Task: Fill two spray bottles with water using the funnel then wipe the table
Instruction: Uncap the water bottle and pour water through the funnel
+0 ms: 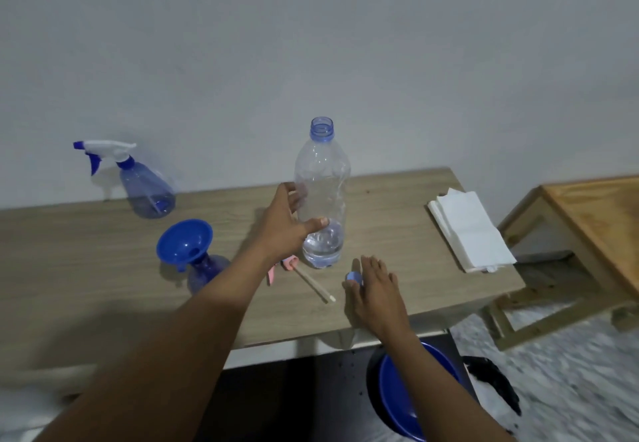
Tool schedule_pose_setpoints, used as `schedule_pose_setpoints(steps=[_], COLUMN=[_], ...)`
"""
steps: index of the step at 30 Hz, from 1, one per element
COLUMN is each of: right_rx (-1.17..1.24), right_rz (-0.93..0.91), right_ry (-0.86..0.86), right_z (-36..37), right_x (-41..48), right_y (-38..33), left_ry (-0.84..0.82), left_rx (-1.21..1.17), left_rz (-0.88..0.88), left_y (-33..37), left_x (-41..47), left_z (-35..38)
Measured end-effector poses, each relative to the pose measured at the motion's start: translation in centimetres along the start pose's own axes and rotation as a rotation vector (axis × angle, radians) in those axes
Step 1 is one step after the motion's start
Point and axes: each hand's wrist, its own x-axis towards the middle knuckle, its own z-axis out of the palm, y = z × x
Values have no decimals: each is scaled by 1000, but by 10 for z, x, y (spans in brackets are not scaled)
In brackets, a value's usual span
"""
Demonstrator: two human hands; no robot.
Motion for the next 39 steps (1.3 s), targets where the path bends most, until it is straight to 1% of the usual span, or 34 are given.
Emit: schedule_pose_setpoints(steps=[2, 4, 6, 7, 9, 11, 12, 15, 17, 19, 20, 22, 24, 26, 29, 35, 39], right_rx=[101, 235, 325, 381, 553, 728, 773, 732, 690, 708, 730, 748, 714, 677, 611, 257, 13], right_rz=[35, 2, -80, -122, -202, -267, -284, -284, -273, -280, -291, -318, -360, -395, -482, -709, -750], right_ry=[10, 119, 257, 300, 292, 223, 195, 170, 210, 253, 272, 296, 307, 308, 284, 35, -115], right_z=[-18, -39, -62, -73, -93, -108, -112, -114, -109, -102, -98, -90, -85, -86, -104, -143, -145], right_x=[2, 7, 15, 19, 26, 35, 40, 56, 64, 67, 68, 70, 74, 80, 88, 88, 83], right_y=[-5, -17, -38, -50, -76, -99, -108, -125, -130, -132, -133, -134, -137, -143, -158, -203, -224], left_ry=[26, 58, 107, 149, 255, 368, 429, 639, 845, 1002, 1026, 997, 918, 836, 783, 717, 677], left_rx=[33, 59, 56, 58, 84, 138, 176, 324, 448, 482, 469, 427, 323, 229, 194, 175, 148], left_rz=[2, 13, 8, 5, 33, 101, 134, 193, 194, 115, 51, -65, -146, -186, -208, -246, -275], left_y=[1, 3, 5, 6, 10, 14, 16, 20, 17, 10, 5, -4, -13, -22, -29, -29, -25], left_x=[-4, -10, -17, -22, -36, -55, -64, -90, -101, -106, -108, -110, -111, -110, -107, -108, -108], left_z=[1, 3, 4, 4, 0, -9, -15, -37, -52, -66, -71, -79, -86, -92, -101, -110, -113])
